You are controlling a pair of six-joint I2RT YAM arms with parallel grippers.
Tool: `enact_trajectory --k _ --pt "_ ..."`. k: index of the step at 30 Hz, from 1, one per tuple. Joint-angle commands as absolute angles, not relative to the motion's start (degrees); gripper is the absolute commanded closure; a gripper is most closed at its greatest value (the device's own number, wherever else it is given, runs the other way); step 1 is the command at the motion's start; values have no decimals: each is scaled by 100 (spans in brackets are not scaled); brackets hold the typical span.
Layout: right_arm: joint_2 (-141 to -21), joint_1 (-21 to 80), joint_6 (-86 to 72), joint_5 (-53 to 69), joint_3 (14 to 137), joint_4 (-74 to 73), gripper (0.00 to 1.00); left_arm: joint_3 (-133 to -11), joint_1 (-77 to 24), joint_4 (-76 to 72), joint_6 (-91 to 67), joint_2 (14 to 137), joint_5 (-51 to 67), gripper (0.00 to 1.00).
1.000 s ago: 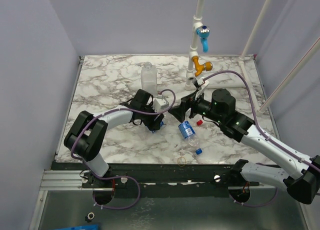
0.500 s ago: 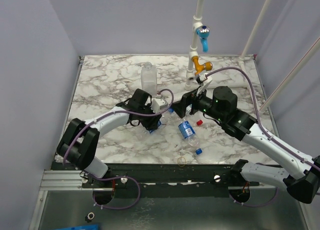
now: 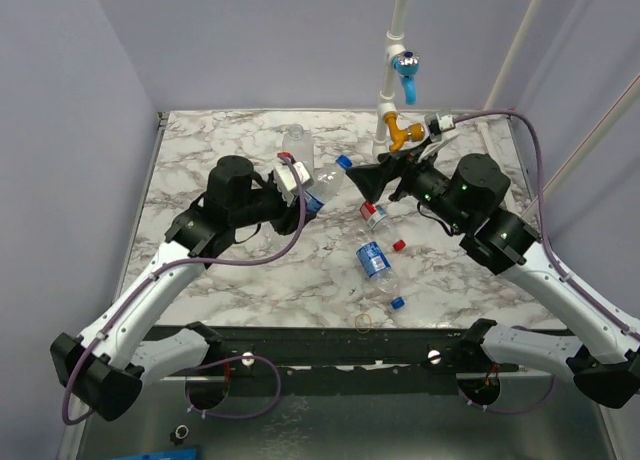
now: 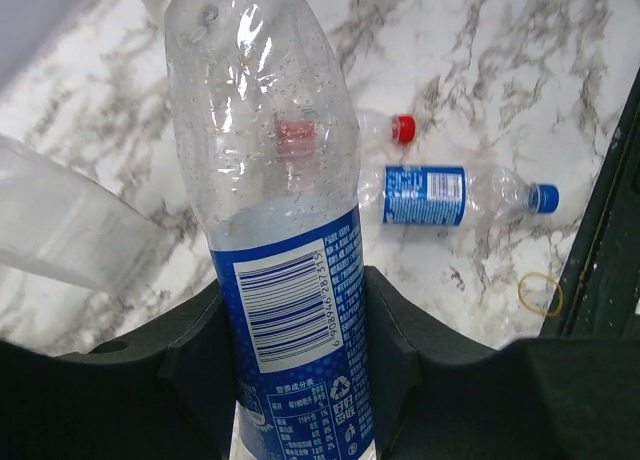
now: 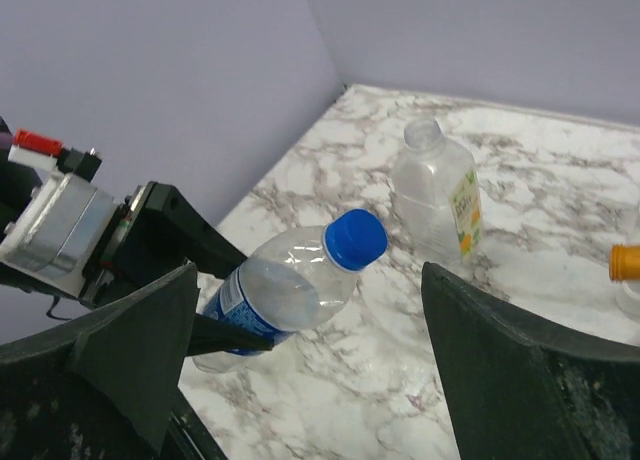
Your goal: Unscrew the bottle caps
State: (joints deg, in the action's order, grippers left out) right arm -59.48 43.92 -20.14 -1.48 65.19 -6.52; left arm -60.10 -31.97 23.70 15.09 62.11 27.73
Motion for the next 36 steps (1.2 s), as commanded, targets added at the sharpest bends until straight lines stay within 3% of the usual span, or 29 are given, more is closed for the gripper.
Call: enact_trajectory --k 1,14,22,27,34,35,36 --pt "-6110 4417 -2289 -288 7318 -685 6 -6259 -3217 1827 1615 5763 2976 89" --pt "-6955 4418 -3043 353 8109 -540 11 -6441 -3217 1197 1626 5415 2936 89" --pt "-7289 4418 -3210 773 8168 -127 20 -6429 -3226 1090 1534 5457 3001 89" --pt "-7502 4421 -3252 941 8260 26 41 -6407 -3226 1079 1542 5497 3033 88" --pt "-7543 4421 -3216 1133 8127 294 85 -6314 -3228 1073 1449 5502 3148 84" --pt "-7537 4421 -3181 1170 8107 307 87 -6296 -3234 1079 1398 5502 3164 75" --pt "-7516 4420 -3113 1227 8082 318 88 -6289 -3234 1081 1289 5502 3156 48"
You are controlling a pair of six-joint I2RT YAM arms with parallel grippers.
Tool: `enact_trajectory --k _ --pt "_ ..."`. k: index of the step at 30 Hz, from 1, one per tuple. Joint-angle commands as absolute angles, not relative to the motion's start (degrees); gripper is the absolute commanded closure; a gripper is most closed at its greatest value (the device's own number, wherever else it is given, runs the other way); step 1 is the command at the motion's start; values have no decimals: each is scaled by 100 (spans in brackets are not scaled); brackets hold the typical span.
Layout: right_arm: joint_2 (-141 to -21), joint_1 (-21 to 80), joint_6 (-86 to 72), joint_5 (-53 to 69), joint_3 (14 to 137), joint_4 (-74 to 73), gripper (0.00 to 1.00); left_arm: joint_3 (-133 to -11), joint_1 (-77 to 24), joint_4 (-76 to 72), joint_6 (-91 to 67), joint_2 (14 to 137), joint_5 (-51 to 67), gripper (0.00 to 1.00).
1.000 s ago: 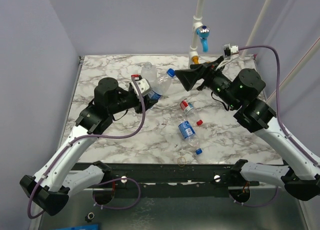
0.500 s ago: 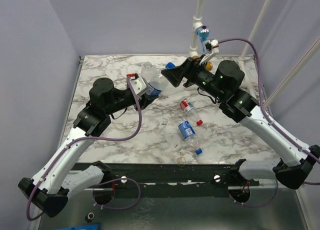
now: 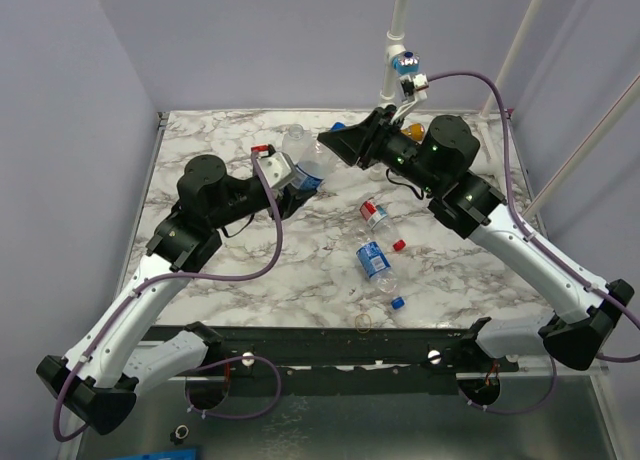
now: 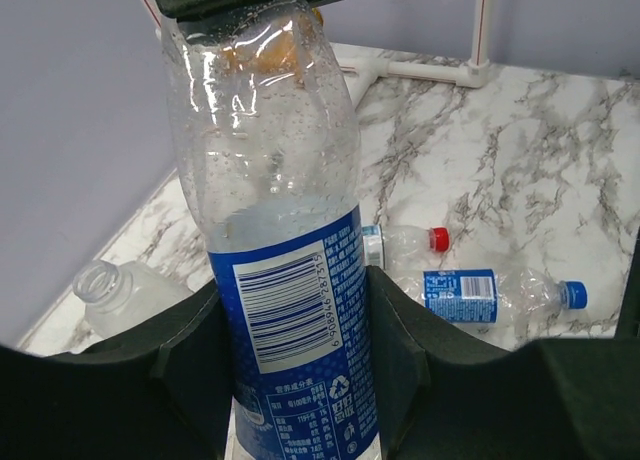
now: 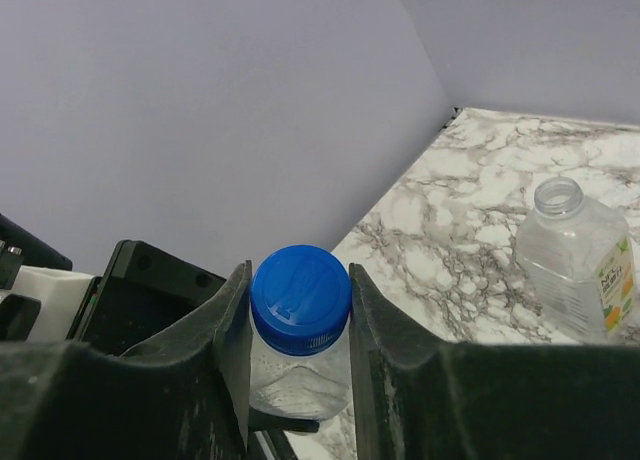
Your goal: Unscrew the bottle caps
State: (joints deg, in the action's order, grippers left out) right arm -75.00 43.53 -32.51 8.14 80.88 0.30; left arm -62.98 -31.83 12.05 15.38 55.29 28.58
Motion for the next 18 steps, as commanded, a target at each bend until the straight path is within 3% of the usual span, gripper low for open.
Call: enact_trajectory --k 1,2,3,18 --pt "-7503 4421 -3036 1305 8056 352 89 -6284 -3234 1073 1167 5502 3150 8" --pt "-7468 4416 -2943 1426 8000 426 89 -6289 -3230 1080 1048 5515 3176 2" --pt "-7417 4421 -2825 1598 7915 521 89 -6299 -3234 1083 945 5528 3198 1" --pt "-6952 4419 -1601 3331 7527 950 89 -6586 -3226 1653 26 5902 4952 4"
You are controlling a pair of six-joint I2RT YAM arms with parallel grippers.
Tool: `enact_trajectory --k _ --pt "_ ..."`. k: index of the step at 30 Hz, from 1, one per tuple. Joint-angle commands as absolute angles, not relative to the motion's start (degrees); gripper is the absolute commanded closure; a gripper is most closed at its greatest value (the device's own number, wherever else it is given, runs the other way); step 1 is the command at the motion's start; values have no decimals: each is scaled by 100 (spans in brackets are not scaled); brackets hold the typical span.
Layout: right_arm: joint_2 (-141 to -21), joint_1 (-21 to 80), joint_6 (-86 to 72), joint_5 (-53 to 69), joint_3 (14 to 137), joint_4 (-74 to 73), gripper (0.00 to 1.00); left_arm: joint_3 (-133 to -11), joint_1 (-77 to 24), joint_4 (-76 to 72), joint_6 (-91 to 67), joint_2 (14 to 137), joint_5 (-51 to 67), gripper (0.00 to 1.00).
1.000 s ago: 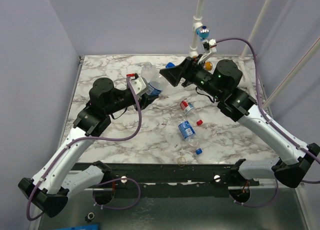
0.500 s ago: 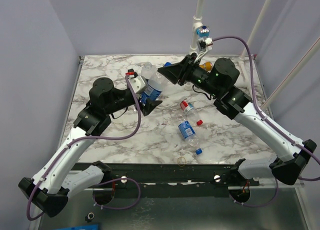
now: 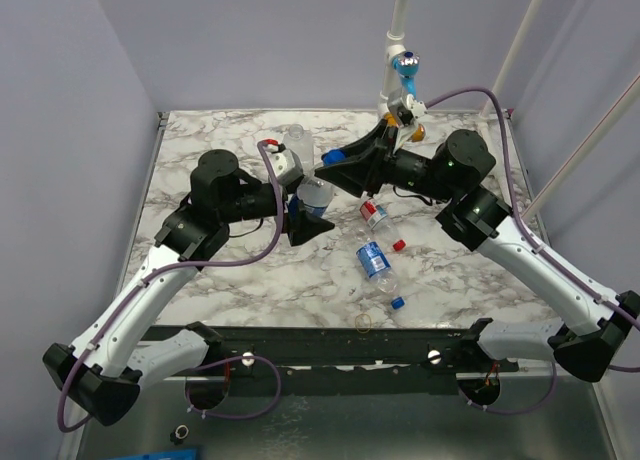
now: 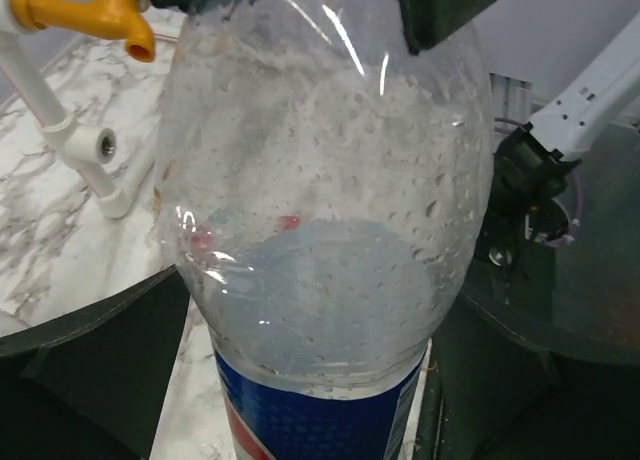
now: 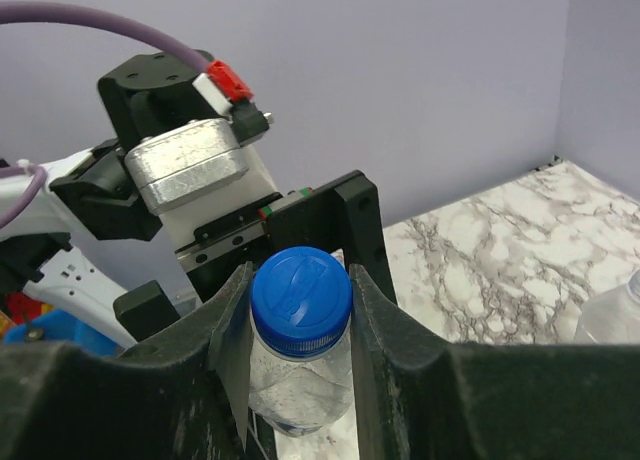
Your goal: Unscrew the bottle caps
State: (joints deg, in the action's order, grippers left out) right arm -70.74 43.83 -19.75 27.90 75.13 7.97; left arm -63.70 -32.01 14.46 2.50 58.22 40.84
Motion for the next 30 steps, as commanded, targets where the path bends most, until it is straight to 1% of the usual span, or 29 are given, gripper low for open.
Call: enact_trajectory --k 1,6,9,10,11,13,14,16,17,18,19,21,24,26,30 --pt "-6961 4421 -1545 3361 7551 890 89 -6611 -3221 1652 26 5930 4940 8" --pt "-6969 4423 -1375 3360 7550 734 89 -6838 -3224 1628 142 6018 4667 32" --pt "-6974 4425 -1280 3292 7558 678 88 -6921 -3225 1563 29 6040 4681 49" --pt "-6978 4429 -1261 3268 7559 675 87 -6926 -3226 1531 26 6047 4682 51" --pt "-6972 4425 -1250 3227 7567 681 83 -6911 -3226 1506 27 6046 4677 52" --pt "-6969 4426 -1272 3091 7576 710 70 -6846 -3226 1493 26 6038 4638 57" --pt "-6968 4428 -1310 2954 7611 719 66 -6803 -3224 1487 31 6025 4581 59" --pt "-6989 4428 -1482 2511 7708 708 42 -6698 -3225 1477 123 6003 4364 64" --pt "-7003 4429 -1599 2250 7785 688 34 -6656 -3226 1477 203 5988 4233 66" --pt "-7029 4429 -1712 2061 7880 641 27 -6626 -3225 1484 324 5992 4108 70" --pt "-7073 4428 -1833 1871 8005 584 25 -6602 -3221 1462 415 6005 3915 71" --pt "-7180 4429 -2044 1535 8287 347 25 -6611 -3223 1416 487 6082 3408 75" --pt "-7343 4427 -2130 1267 8630 20 28 -6704 -3226 1386 522 6212 2824 79" --pt "-7407 4428 -2146 1163 8695 10 30 -6683 -3226 1269 523 6202 2731 79" --pt "-7581 4427 -2118 1225 8850 -206 31 -6601 -3226 1041 451 6155 2552 80"
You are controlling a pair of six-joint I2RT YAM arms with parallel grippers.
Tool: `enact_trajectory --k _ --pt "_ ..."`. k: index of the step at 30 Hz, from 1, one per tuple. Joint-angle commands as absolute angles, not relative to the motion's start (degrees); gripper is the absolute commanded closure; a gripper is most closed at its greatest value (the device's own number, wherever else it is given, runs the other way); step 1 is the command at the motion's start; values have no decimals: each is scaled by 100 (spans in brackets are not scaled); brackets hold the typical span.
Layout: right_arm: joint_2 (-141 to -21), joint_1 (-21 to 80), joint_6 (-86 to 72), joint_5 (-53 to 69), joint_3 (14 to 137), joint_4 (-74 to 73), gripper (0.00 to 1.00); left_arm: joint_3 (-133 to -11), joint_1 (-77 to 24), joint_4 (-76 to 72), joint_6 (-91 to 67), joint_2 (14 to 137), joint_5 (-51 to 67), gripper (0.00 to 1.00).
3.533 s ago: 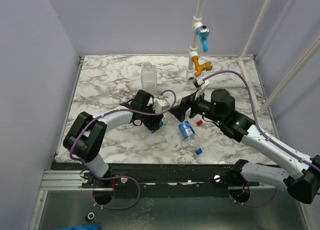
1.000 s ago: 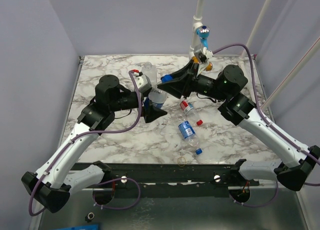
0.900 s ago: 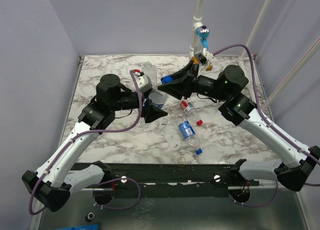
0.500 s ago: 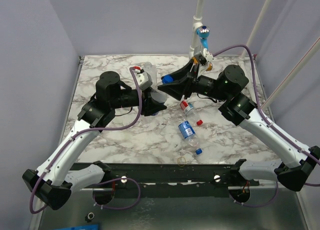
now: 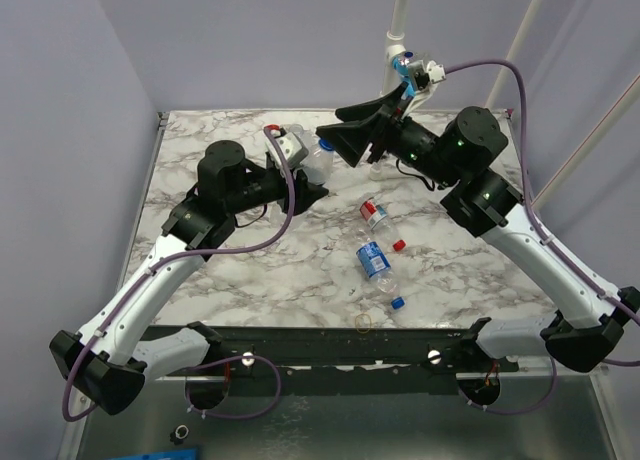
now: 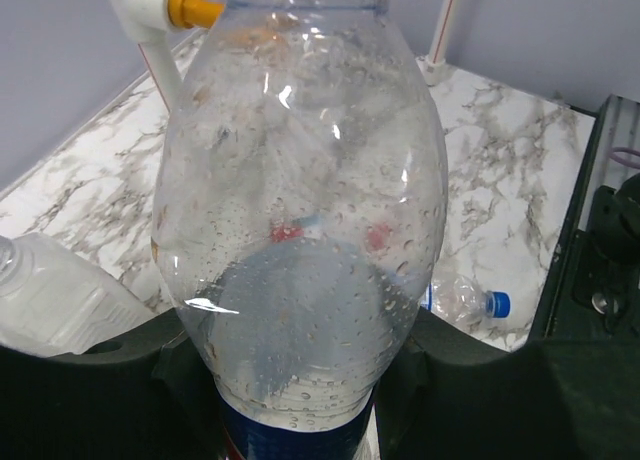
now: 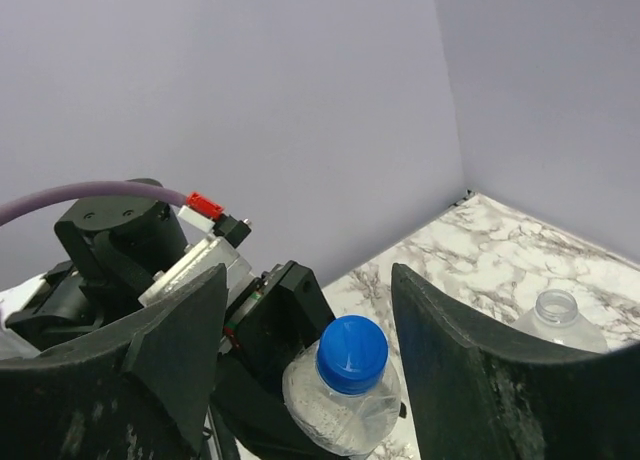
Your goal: Unscrew the bottle caps
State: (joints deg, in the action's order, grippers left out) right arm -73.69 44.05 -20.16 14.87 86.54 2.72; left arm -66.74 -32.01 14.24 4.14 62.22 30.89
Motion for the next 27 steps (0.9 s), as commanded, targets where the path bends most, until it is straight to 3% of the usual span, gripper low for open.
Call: enact_trajectory --k 1,7,15,21,27 --pt "-7646 4428 -2108 1218 8898 -293 31 -6589 -3226 1013 433 6157 2480 80" --pt "-7830 4424 -2105 908 8966 -500 32 -6599 -3226 897 322 6134 2552 81" --pt "-7805 4425 -2221 1008 8810 -128 47 -6532 -3226 875 308 6127 2662 82" --pt "-7834 4430 -2285 1123 8767 -57 48 -6456 -3224 876 308 6100 2721 81" --pt "-7850 4430 -2353 1226 8692 156 64 -6436 -3226 877 283 6073 2742 82"
